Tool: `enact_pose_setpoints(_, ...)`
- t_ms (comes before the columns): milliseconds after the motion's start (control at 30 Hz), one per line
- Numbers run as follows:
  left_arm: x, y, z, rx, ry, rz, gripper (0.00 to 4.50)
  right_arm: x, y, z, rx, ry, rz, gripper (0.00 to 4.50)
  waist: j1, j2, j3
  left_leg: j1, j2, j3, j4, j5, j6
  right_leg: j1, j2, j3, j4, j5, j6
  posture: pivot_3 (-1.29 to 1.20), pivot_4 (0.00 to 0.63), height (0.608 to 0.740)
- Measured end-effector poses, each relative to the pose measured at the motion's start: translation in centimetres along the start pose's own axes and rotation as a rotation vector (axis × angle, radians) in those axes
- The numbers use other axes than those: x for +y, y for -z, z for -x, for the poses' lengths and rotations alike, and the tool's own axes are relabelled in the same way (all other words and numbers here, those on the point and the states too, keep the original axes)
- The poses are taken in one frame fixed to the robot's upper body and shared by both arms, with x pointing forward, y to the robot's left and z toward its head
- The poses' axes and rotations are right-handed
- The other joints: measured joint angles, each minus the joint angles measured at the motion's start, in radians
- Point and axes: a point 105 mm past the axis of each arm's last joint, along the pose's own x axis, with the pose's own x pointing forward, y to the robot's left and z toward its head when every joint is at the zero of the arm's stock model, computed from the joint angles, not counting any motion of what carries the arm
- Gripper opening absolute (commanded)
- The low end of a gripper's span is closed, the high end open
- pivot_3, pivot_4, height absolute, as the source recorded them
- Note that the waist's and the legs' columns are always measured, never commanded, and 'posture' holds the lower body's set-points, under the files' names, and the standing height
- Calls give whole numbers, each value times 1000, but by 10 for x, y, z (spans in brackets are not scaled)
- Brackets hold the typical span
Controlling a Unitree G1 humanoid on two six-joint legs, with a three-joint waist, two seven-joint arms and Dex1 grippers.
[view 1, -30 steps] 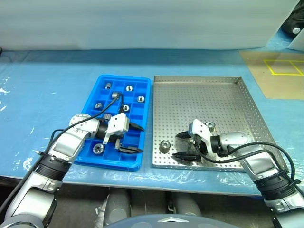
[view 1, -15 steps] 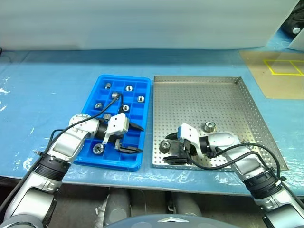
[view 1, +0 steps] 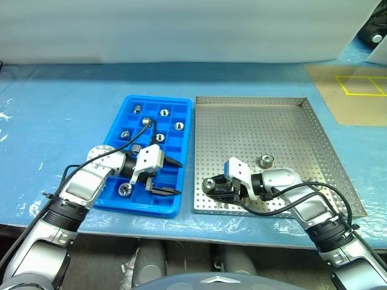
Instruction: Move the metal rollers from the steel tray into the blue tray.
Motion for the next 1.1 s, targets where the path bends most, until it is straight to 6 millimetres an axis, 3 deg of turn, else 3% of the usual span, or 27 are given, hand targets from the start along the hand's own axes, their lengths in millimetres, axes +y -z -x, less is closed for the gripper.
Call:
enact_pose_setpoints(367, 1, 0, 0, -6, -2, -5, 3956, -5, 0, 4, 2, 22, -23, 1586, 0, 0, 0, 0, 0, 0, 0, 0, 0, 0, 0, 0, 0, 0, 0, -114, 150, 740)
enact_pose_setpoints(533, 3, -1, 0, -21, -6, 31, 3956, -16, 1, 24, 30, 75, -39, 1586, 0, 0, 0, 0, 0, 0, 0, 0, 0, 0, 0, 0, 0, 0, 0, -121, 150, 740)
enact_pose_setpoints(700, 11, 0, 5, -15, -29, 41, 3956, -23, -12, 44, 28, 109, -2, 1586, -2, 0, 0, 0, 0, 1, 0, 0, 0, -1, 0, 0, 0, 0, 0, -117, 150, 740)
enact_pose_setpoints(800, 20, -4, 10, -22, -59, 49, 3956, -27, -24, 40, -7, 111, 16, 1586, -3, 0, 0, 0, 0, 1, 0, 0, 0, -1, 1, 0, 1, 0, 0, -97, 150, 740)
enact_pose_setpoints(967, 33, -22, 27, -98, -141, 85, 3956, -38, -64, 27, -110, 101, 98, 1586, 0, 0, 0, -2, 0, 1, 0, 0, 0, -3, 1, 0, 1, 0, 0, -2, 150, 740)
enact_pose_setpoints(1100, 36, -26, 47, -75, -221, 70, 3956, -38, -79, 5, -154, 20, 127, 1586, 4, 0, 0, -6, 0, 0, 0, 0, 0, -6, 1, -1, 0, 0, -1, 87, 150, 740)
